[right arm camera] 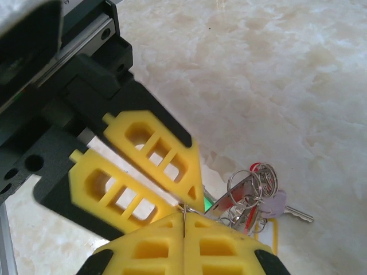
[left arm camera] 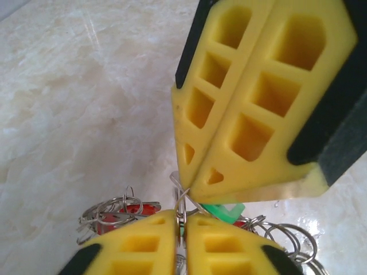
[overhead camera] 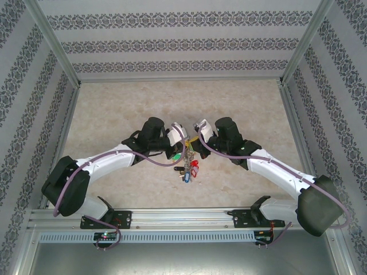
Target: Put the keys on the keyring
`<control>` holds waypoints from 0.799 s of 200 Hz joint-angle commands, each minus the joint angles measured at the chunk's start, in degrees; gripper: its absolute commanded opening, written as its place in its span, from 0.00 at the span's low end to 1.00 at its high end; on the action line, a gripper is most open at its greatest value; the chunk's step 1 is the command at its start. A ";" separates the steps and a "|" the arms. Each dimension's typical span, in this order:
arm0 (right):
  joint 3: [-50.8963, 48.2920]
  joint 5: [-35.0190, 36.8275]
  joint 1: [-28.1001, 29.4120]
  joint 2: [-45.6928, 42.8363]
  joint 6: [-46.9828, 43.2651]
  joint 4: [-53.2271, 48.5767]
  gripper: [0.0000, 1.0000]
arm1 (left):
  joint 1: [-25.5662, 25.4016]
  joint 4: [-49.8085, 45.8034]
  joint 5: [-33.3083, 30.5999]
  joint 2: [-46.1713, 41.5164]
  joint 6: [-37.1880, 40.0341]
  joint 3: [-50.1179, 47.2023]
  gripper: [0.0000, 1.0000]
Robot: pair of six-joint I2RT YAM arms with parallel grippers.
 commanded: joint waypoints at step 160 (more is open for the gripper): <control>2.03 -6.27 -0.69 1.11 0.29 2.43 0.00 | -0.82 8.55 0.30 3.41 -7.93 -0.72 0.28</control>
